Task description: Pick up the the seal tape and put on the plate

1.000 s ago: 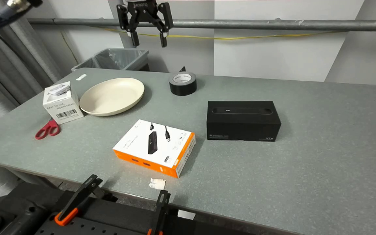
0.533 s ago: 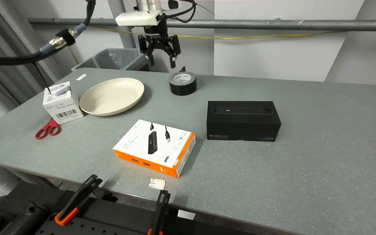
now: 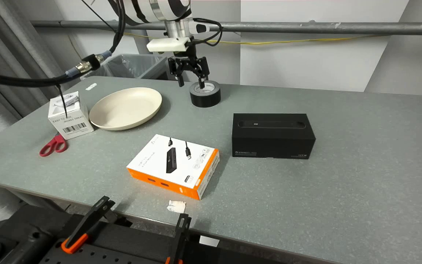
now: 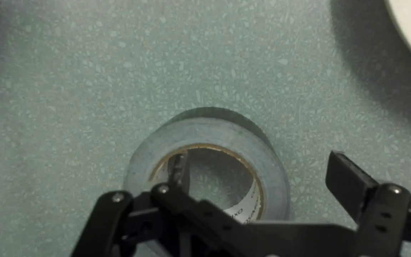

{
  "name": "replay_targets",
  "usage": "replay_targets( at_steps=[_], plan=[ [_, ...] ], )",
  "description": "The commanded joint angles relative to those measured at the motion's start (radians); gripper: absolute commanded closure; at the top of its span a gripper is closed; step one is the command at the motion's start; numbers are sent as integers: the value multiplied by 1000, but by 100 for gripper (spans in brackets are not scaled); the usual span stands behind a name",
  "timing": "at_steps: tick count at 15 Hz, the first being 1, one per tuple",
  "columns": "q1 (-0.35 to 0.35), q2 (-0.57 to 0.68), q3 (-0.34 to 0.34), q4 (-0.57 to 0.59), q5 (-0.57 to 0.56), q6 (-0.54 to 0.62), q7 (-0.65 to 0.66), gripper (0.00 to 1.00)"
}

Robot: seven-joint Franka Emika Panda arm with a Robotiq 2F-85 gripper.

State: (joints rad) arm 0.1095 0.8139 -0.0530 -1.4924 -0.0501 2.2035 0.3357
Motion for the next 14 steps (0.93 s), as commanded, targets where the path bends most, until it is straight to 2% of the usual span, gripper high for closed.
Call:
replay_targets(
  at_steps=[1, 2, 3, 5, 11, 14],
  plan=[
    [14, 111, -23, 158, -7, -45, 20, 0],
    [11, 128, -22, 181, -4, -51, 12, 4],
    [8, 142, -19, 203, 2, -58, 9, 26],
    [7, 161, -19, 237, 7, -63, 12, 29],
    [-2, 190, -7, 327, 25, -117, 7, 77],
    [-8, 202, 4, 367, 41, -186, -1, 97]
  ],
)
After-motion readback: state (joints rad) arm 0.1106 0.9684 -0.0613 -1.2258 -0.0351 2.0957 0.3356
